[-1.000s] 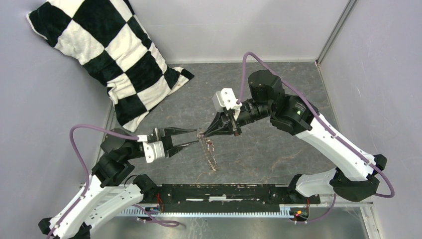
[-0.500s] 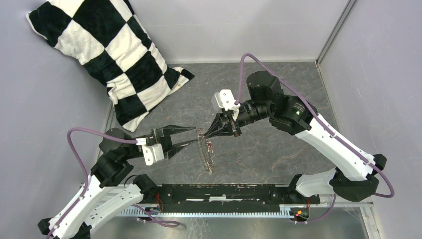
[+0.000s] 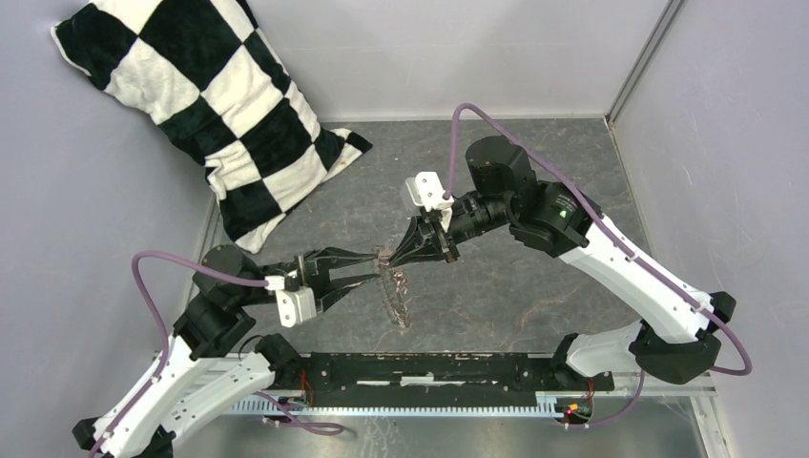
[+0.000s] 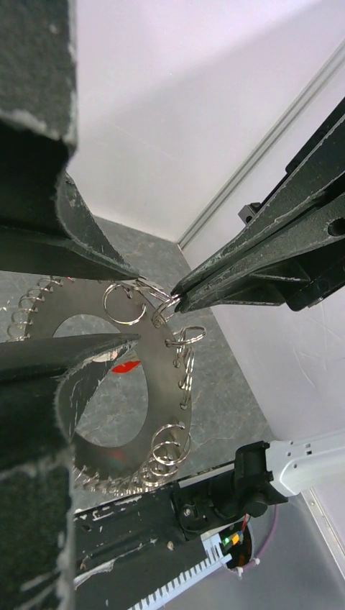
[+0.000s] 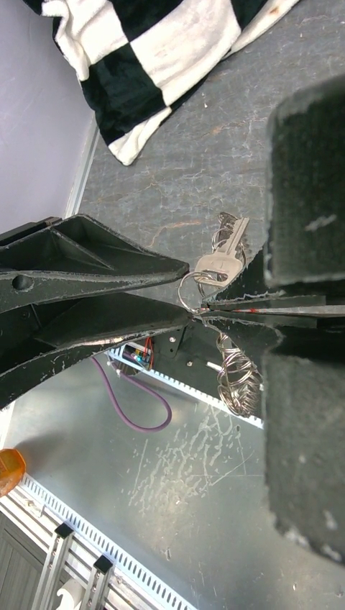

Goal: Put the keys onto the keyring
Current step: Adjust the key on the keyring.

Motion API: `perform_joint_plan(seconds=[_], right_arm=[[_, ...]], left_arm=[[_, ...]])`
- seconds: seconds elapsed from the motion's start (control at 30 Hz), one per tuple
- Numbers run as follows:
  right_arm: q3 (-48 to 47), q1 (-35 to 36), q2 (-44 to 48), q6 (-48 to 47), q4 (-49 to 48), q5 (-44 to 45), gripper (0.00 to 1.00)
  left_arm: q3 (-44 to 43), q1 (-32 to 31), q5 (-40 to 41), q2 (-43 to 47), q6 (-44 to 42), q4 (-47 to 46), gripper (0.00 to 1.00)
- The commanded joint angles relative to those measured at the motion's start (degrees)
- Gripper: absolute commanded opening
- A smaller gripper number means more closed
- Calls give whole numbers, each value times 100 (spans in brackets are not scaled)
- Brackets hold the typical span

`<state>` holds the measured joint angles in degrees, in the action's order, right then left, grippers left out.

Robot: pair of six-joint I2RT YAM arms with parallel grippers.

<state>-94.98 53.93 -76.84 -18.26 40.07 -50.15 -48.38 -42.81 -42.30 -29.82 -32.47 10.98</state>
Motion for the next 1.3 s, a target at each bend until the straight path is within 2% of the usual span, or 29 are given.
perform_joint_plan(seconds=[0.0, 0.37, 0.67, 0.8, 1.07, 1.27], right_arm=[[38, -13, 44, 17, -203, -179, 1], [186, -19, 62, -46, -99, -345, 1], [230, -10, 11, 11, -142, -504, 1], [316, -9, 19, -2, -150, -531, 1], [401, -2, 23, -28, -136, -514, 1], [424, -6, 37, -37, -124, -406, 1]], left_arm=[[-106, 27, 78, -67, -360, -153, 39], [-89, 27, 211, -70, -495, -119, 39], [-57, 27, -293, -202, -774, 230, 37], [-96, 27, -288, -264, -847, 204, 31], [-110, 27, -410, -313, -814, 190, 31], [-110, 27, -512, -300, -860, 219, 11]])
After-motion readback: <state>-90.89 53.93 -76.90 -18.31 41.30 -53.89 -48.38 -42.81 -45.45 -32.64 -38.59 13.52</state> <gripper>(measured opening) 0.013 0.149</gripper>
